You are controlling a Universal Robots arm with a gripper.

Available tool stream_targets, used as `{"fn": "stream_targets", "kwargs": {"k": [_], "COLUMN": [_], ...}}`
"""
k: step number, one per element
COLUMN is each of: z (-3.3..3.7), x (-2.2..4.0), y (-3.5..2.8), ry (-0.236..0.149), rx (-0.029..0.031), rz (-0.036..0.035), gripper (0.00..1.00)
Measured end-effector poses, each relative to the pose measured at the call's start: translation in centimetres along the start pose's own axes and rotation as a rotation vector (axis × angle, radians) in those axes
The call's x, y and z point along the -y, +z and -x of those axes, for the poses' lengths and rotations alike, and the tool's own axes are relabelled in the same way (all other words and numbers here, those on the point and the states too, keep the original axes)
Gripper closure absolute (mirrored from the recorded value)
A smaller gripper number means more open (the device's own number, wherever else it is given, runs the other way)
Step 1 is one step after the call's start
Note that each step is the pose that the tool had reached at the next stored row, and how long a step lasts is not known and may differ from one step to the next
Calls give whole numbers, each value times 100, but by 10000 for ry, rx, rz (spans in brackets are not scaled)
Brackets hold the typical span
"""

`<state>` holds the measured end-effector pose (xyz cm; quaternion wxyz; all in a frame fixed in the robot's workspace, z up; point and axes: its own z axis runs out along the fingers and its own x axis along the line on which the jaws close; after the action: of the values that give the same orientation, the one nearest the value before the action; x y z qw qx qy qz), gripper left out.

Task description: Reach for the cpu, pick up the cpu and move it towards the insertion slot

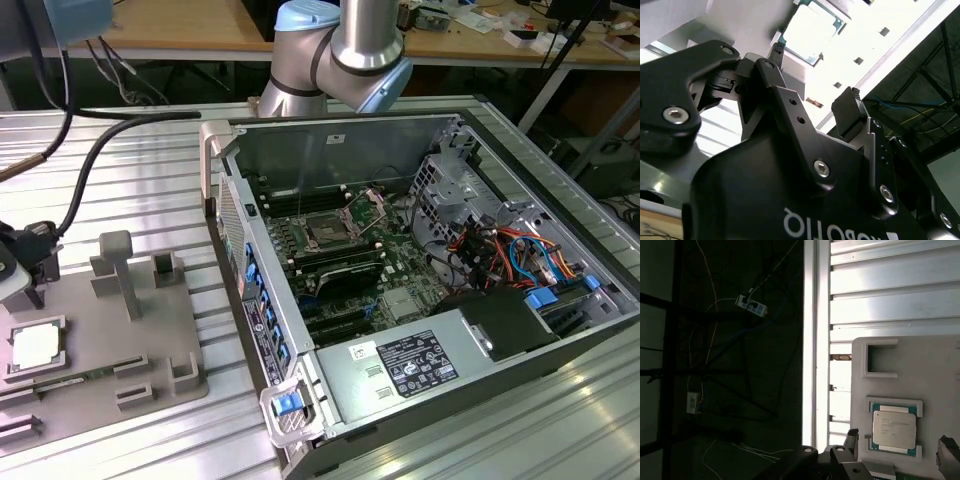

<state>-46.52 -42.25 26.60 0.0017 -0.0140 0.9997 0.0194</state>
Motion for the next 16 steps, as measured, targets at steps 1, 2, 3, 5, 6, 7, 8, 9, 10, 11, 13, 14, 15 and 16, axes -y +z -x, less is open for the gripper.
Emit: {"fn": "stream_targets", "kwargs": {"k": [1, 2, 3, 5, 6, 7, 8, 9, 10, 11, 13, 14, 15, 16], "z": [0, 0, 0, -1, 0, 0, -1, -1, -1, -1, -2, -2, -3, -2], "x": [4, 8, 12, 19, 22, 25, 27, 29, 32, 39, 57, 64, 75, 81], "y": [16, 37, 55, 100, 127, 145, 164, 181, 202, 233, 285, 303, 328, 342], "ry": [0, 0, -1, -1, -1, -2, -1, -1, -2, -3, -2, -2, -2, -3], "rx": [2, 4, 7, 11, 11, 12, 12, 11, 11, 12, 16, 21, 28, 36], "rz": [0, 0, 0, -1, -1, 0, 0, -1, -1, 0, -2, -1, -1, -1], "gripper": [34, 34, 34, 34, 34, 34, 34, 34, 34, 34, 34, 34, 34, 34]}}
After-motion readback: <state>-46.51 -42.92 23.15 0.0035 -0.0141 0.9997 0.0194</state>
